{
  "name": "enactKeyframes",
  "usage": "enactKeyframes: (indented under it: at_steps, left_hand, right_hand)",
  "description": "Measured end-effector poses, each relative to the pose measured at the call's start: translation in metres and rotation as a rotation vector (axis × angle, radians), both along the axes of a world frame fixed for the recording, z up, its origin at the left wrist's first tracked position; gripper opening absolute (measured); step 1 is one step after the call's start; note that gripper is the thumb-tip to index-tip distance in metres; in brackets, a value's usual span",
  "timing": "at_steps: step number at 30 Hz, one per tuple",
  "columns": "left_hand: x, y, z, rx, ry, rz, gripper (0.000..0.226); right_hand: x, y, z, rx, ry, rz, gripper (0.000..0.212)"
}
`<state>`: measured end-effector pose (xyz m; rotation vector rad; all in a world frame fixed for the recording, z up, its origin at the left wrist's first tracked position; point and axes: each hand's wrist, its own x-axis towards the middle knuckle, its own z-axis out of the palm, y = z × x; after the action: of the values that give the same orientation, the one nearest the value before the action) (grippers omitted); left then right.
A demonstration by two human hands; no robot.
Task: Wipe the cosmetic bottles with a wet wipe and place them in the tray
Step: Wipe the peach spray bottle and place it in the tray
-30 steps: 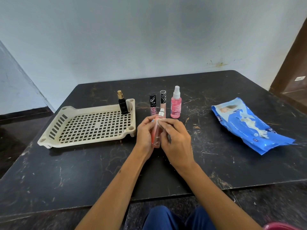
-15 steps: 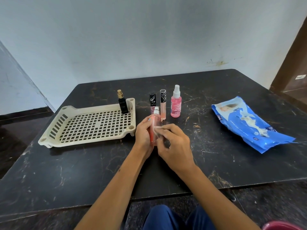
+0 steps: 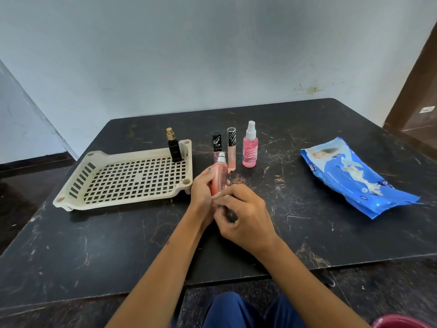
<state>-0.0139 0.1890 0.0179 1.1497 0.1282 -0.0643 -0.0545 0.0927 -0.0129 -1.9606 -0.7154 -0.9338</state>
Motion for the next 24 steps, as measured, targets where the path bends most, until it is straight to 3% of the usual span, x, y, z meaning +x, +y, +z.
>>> enactKeyframes:
  at_steps: [5, 18, 24]
  left_hand:
    - [-0.0002, 0.0035, -0.0005, -0.023, 0.029, -0.02, 0.032]
    - [0.0024, 0.0024, -0.0013, -0.114, 0.09, -0.017, 0.027]
    - [-0.0004, 0.0, -0.0017, -0.151, 0.05, -0.128, 0.03]
  right_hand:
    - [0.0016, -0.0009, -0.0004, -0.056, -0.026, 0.03, 0.007]
    - [0.0042, -0.0025, -0.001, 0.12, 0.07, 0.05, 0.015]
    - [0.0091, -0.0046, -0.0004, 0.196, 0.071, -0.137, 0.019]
